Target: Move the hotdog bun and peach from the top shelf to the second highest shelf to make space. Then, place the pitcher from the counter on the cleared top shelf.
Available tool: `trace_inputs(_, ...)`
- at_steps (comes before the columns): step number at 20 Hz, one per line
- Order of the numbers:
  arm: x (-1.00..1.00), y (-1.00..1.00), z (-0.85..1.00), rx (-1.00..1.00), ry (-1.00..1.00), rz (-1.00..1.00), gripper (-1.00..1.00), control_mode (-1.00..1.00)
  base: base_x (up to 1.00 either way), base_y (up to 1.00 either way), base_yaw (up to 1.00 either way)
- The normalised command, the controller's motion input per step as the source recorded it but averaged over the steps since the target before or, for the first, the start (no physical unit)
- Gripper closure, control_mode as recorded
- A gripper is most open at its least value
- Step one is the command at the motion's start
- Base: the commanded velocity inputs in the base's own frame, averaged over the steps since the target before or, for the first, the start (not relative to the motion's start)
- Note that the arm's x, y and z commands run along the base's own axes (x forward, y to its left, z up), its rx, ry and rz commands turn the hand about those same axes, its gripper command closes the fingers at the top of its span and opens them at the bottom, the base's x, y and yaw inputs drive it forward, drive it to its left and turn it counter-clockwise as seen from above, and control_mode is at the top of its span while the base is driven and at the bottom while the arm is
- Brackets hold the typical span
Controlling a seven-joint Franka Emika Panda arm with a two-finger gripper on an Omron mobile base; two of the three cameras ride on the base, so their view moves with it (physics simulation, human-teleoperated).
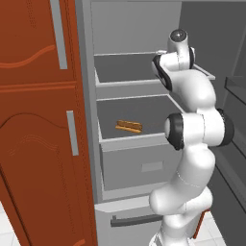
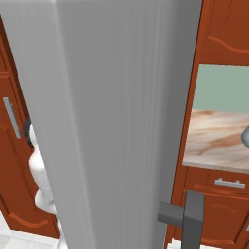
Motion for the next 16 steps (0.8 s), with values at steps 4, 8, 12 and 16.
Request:
trace_inputs(4,0.39,-0.16,-0.06,0.00,0.00,0.00,-1.00,-1.00,0.00,0.00,0.00)
trace_inputs(8,0.39,-0.11,-0.07,0.00,0.00,0.00,-1.00,-1.00,0.00,0.00,0.00)
trace_inputs(12,0.37,-0.08,-0.09,0.00,0.00,0.00,-1.00,-1.00,0.00,0.00,0.00)
trace_inputs(16,0.35,-0.08,-0.08,0.00,0.00,0.00,-1.00,-1.00,0.00,0.00,0.00)
